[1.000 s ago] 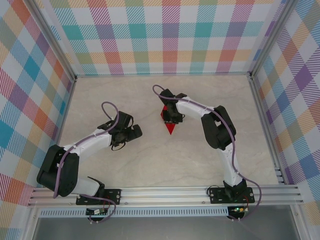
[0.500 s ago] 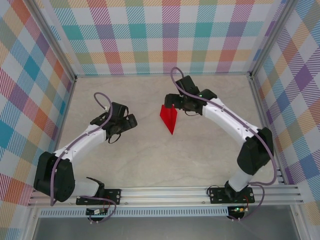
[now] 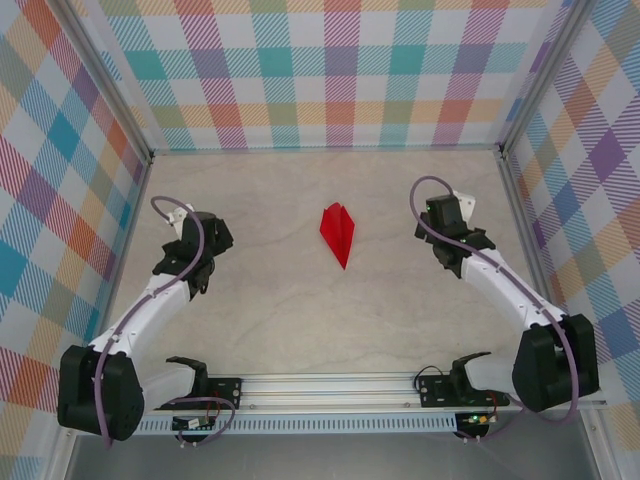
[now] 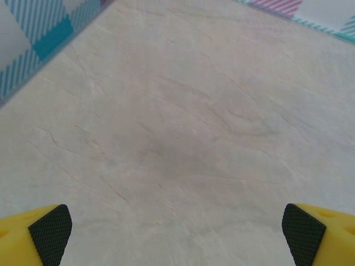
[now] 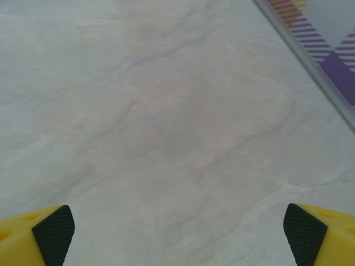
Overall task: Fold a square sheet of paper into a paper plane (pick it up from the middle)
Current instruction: Reset both arms
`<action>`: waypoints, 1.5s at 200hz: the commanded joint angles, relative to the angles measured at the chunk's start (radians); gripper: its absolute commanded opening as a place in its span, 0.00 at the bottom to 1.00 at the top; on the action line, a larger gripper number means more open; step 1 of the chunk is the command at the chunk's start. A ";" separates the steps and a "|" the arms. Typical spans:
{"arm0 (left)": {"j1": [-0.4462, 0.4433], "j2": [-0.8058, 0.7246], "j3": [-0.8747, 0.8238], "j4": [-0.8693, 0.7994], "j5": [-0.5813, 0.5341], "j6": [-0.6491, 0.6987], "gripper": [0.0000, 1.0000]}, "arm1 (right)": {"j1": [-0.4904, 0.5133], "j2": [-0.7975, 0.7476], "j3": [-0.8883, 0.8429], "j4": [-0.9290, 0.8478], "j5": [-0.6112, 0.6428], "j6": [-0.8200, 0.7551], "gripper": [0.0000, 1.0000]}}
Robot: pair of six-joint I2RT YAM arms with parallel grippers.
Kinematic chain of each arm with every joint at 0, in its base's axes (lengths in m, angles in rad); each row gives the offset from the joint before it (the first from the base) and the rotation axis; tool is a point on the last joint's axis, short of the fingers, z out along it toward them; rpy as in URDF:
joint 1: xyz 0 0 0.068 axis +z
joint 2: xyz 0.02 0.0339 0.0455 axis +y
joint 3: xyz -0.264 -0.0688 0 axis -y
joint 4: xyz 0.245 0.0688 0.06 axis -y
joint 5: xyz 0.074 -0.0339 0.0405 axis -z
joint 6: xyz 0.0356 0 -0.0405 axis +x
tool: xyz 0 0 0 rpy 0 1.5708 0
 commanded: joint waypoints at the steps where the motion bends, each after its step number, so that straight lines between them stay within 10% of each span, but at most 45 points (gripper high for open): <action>1: 0.033 -0.018 -0.102 0.214 -0.057 0.113 1.00 | -0.058 -0.010 -0.099 0.244 0.008 -0.080 1.00; 115: 0.161 0.174 -0.375 0.922 0.397 0.333 1.00 | -0.212 0.127 -0.466 1.101 -0.397 -0.361 1.00; 300: 0.130 0.431 -0.262 0.968 0.427 0.372 1.00 | -0.227 0.259 -0.441 1.164 -0.437 -0.357 1.00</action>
